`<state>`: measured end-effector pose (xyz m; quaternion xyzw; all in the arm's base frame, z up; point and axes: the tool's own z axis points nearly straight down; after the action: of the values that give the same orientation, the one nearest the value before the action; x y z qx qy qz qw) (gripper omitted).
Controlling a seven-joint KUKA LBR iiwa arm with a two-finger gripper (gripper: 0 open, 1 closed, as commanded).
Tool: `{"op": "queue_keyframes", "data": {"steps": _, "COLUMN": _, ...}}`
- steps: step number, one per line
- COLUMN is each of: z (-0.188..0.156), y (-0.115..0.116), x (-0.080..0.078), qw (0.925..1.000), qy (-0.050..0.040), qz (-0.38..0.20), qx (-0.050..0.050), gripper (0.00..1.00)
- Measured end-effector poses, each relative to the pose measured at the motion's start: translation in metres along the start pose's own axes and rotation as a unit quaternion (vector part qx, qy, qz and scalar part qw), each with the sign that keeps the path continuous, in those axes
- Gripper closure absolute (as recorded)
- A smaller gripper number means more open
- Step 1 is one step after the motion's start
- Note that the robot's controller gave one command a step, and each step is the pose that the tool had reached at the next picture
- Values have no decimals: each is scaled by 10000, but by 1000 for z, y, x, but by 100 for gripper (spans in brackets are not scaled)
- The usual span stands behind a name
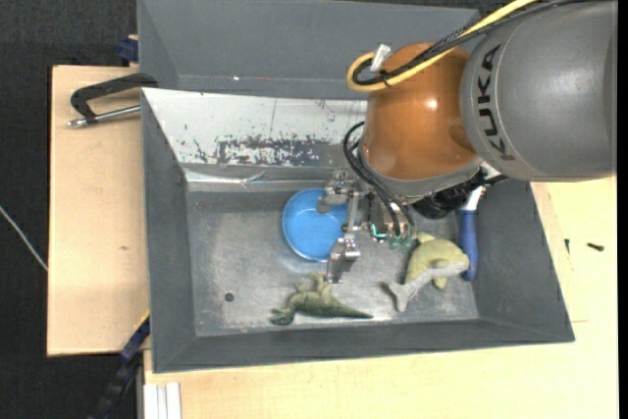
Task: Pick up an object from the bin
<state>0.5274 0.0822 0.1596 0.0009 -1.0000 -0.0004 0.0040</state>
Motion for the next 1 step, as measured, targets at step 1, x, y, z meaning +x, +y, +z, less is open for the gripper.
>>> {"op": "queue_keyframes", "data": {"steps": 1, "z": 82, "y": -38, "x": -3, "qw": 9999, "qy": -59, "qz": -104, "qx": 27, "gripper": 0}}
